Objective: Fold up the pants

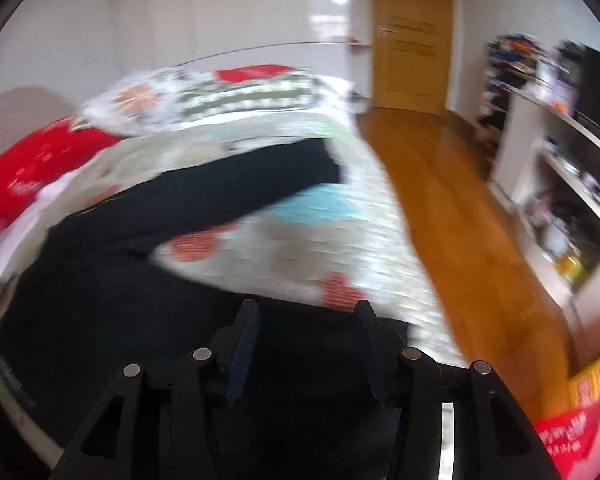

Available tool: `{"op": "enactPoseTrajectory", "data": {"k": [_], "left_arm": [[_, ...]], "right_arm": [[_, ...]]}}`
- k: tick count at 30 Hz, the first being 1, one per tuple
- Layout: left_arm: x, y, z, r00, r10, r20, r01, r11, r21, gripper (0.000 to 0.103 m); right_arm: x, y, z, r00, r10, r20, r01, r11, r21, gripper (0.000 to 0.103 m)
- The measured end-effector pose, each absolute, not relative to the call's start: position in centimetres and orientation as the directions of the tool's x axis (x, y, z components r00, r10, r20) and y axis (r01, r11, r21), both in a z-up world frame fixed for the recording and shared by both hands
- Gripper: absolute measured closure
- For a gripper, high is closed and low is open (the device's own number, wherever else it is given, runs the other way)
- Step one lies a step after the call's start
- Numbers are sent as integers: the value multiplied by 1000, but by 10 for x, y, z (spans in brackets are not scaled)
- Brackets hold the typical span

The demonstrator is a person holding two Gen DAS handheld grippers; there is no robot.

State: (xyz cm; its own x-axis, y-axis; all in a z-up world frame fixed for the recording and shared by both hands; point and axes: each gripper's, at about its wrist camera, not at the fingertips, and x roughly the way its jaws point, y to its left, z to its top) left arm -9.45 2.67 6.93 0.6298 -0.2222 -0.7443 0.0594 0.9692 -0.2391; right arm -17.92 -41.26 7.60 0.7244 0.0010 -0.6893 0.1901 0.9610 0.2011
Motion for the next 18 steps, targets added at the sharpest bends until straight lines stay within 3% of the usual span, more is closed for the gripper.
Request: {"op": "enactPoseTrajectory", "data": {"k": [3, 12, 18], "left_arm": [[-71, 21, 68, 613, -225, -757, 69, 970, -233, 33], [25, -2, 61, 555, -276, -785, 145, 961, -235, 33], [100, -14, 28, 511, -196, -837, 90, 980, -175, 33]], "right_arm": [[-156, -383, 68, 696, 96, -711, 92, 971, 221, 56], [-52, -363, 85, 686, 162, -710, -20, 979, 204, 54], [-25, -347, 81, 678, 180, -713, -56, 979, 194, 54]]}}
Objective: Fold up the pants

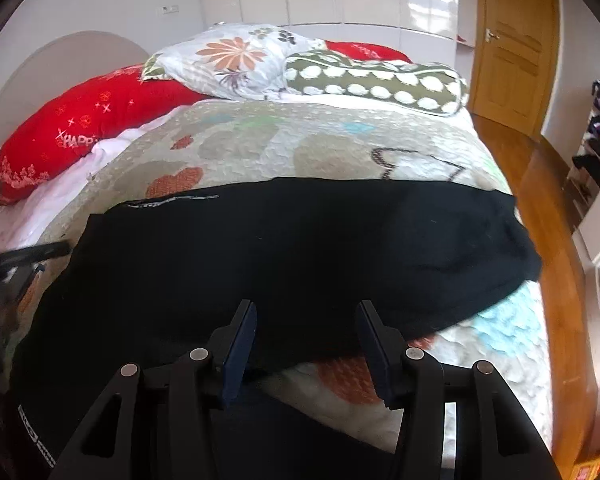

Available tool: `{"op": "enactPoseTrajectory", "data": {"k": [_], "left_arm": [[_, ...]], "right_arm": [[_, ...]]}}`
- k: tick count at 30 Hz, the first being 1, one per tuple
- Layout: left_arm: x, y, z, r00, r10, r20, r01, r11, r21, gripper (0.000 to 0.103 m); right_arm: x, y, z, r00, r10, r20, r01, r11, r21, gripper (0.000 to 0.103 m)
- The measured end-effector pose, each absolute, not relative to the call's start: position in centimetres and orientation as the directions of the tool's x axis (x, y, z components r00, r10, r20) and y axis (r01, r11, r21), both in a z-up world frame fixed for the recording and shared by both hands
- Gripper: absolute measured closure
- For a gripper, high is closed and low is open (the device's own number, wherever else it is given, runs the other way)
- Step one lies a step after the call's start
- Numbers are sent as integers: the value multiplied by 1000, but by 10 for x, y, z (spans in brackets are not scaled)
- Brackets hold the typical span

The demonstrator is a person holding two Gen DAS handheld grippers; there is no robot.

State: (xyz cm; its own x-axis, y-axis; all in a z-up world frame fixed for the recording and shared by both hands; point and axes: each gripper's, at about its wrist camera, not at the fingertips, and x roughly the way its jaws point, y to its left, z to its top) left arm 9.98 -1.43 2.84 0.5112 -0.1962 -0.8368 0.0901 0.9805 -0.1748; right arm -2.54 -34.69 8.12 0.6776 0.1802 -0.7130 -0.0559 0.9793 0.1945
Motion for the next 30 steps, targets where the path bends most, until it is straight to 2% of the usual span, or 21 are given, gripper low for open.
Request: {"op": "enactPoseTrajectory", "data": {"k": [1, 3, 6, 7, 8, 9, 10, 11, 15, 17, 19, 21, 22, 23, 27, 30], "left_arm": [[109, -16, 26, 515, -204, -832, 90, 979, -185, 32], [120, -22, 25, 521, -209, -827, 98, 978, -185, 22], [131, -40, 23, 503, -201, -841, 154, 978, -141, 23], [130, -45, 23, 510, -190, -839, 178, 977, -113, 28], [128, -50, 25, 514, -191, -836, 212, 973, -92, 57], [127, -56, 27, 508, -206, -836, 246, 965, -88, 70], [122, -59, 33, 524, -203, -827, 249, 965, -79, 76], [114, -60, 42, 542, -216, -812, 256, 963, -86, 97], [43, -62, 102, 612, -405, -679, 414, 896, -161, 97], [-25, -68, 127, 629, -508, -589, 562, 820, -108, 97], [-86, -72, 130, 607, -572, -552, 662, 748, -47, 97], [-132, -74, 116, 563, -591, -578, 711, 703, -27, 97], [-143, -74, 107, 552, -585, -595, 712, 702, -30, 97], [-150, -71, 98, 541, -575, -614, 706, 707, -39, 97], [-155, -59, 69, 532, -517, -671, 644, 761, -75, 97], [-154, -52, 64, 530, -509, -678, 607, 786, -116, 97]], "right_arm": [[-26, -346, 78, 677, 183, -712, -57, 979, 197, 54], [-27, -347, 74, 668, 187, -720, -55, 978, 203, 54], [-26, -353, 70, 667, 175, -724, -39, 979, 200, 54], [-25, -356, 70, 668, 169, -725, -26, 979, 204, 54], [-25, -361, 70, 676, 160, -720, -8, 978, 209, 54], [-26, -366, 71, 681, 159, -715, 6, 975, 223, 54], [-27, -371, 72, 689, 165, -706, 21, 969, 247, 54], [-29, -375, 74, 694, 170, -700, 29, 964, 264, 54], [-38, -391, 85, 721, 170, -672, 69, 947, 314, 54], [-47, -400, 94, 743, 166, -648, 88, 936, 341, 54], [-59, -412, 101, 766, 173, -619, 103, 917, 384, 53], [-69, -423, 104, 780, 179, -600, 125, 895, 429, 48], [-74, -430, 103, 783, 182, -595, 145, 876, 459, 40], [-79, -437, 101, 785, 190, -589, 168, 850, 499, 36], [-98, -459, 86, 794, 254, -552, 216, 732, 646, 29], [-99, -463, 72, 769, 267, -581, 252, 710, 658, 27]]}}
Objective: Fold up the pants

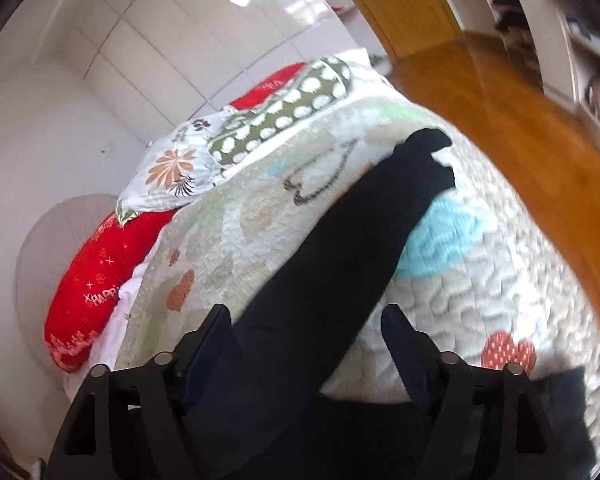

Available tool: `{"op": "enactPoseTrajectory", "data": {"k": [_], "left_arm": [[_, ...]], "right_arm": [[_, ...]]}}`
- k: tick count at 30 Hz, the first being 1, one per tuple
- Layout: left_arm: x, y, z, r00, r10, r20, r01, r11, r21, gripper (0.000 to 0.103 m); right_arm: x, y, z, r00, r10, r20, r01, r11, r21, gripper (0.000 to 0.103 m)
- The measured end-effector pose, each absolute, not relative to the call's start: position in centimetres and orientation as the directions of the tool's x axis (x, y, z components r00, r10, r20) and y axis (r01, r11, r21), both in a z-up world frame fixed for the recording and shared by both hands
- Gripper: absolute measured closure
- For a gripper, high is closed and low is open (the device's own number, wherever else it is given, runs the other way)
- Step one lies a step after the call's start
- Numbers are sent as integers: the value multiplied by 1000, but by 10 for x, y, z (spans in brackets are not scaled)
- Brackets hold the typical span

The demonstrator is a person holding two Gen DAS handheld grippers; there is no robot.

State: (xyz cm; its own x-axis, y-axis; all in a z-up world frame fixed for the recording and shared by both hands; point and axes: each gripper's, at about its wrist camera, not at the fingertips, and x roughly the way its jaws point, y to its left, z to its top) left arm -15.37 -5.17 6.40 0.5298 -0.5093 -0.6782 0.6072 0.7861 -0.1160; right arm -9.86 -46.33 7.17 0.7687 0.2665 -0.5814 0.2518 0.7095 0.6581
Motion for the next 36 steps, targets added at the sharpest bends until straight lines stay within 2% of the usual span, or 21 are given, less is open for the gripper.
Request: {"op": "enactPoseTrajectory", "data": {"k": [6, 7, 8, 10, 12, 18, 20, 23, 26, 32, 36], "left_arm": [[-157, -46, 80, 567, -517, -641, 598, 794, -111, 97], [-157, -43, 80, 569, -514, -641, 595, 796, -110, 97], [-156, -42, 81, 571, -511, -643, 594, 798, -107, 97], [-155, -39, 79, 570, -504, -649, 591, 800, -102, 97], [-154, -33, 78, 574, -495, -653, 580, 808, -103, 97], [-158, 0, 72, 608, -452, -653, 537, 840, -81, 96], [-157, 10, 59, 605, -414, -680, 516, 854, -61, 96], [-156, 15, 43, 584, -400, -706, 500, 863, -75, 95], [-155, 16, 38, 585, -399, -706, 489, 868, -86, 95], [-165, 22, 51, 603, -390, -696, 491, 869, -62, 94], [-160, 44, 50, 586, -359, -726, 420, 901, -107, 94]], "right_arm": [[-82, -470, 42, 717, 256, -649, 329, 696, 638, 27], [-76, -471, 37, 717, 275, -641, 322, 685, 654, 30], [-72, -471, 34, 727, 283, -625, 305, 683, 664, 37], [-65, -471, 29, 737, 296, -607, 286, 678, 677, 89], [-64, -472, 27, 738, 323, -593, 278, 655, 703, 98], [-158, -449, 84, 806, 282, -520, 133, 770, 624, 100], [-197, -429, 85, 783, 285, -552, 112, 809, 577, 100], [-238, -411, 59, 749, 289, -597, 144, 808, 571, 100], [-244, -404, 25, 704, 290, -648, 202, 793, 574, 100], [-253, -398, 51, 733, 264, -627, 138, 844, 517, 100], [-249, -390, 32, 638, 269, -721, 146, 877, 457, 97]]}}
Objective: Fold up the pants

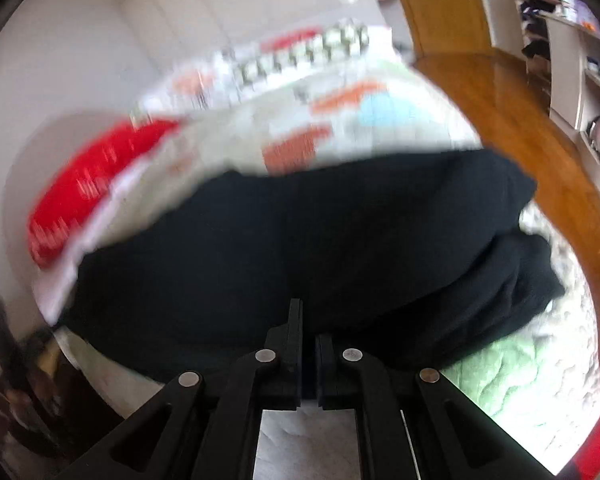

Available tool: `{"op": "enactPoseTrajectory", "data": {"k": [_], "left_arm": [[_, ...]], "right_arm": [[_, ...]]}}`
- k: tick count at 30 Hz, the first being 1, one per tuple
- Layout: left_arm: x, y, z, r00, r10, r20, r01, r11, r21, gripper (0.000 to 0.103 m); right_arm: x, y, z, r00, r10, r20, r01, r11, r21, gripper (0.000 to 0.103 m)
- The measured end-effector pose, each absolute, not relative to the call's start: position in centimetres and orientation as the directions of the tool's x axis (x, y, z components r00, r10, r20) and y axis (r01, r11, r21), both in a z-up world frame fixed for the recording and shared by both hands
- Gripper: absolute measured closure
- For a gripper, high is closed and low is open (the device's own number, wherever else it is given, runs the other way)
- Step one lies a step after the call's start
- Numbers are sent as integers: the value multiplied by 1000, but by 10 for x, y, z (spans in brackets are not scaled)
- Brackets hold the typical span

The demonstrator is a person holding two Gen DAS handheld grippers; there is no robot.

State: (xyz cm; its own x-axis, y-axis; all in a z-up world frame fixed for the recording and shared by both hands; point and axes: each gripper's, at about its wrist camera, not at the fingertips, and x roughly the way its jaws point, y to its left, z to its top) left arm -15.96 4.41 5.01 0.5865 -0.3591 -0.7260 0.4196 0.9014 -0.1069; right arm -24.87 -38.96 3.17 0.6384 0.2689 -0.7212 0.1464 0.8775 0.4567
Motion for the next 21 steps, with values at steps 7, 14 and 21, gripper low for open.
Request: {"op": "enactPoseTrajectory", "data": {"k": [7, 14, 21], "left_arm": [[-160, 64, 84, 636, -385, -669, 374, 912, -169, 45], [-126, 14, 91, 633, -408, -658, 392, 902, -181, 43], [-64, -9, 56, 549, -350, -759, 331, 925, -187, 43]], "right_arm": [[-274, -387, 68, 678, 294, -674, 42, 899, 435, 79], [-205, -361, 101, 747, 284, -602, -45, 924, 380, 53], [-94, -335, 87, 683, 237, -690, -89, 966, 244, 49]]}}
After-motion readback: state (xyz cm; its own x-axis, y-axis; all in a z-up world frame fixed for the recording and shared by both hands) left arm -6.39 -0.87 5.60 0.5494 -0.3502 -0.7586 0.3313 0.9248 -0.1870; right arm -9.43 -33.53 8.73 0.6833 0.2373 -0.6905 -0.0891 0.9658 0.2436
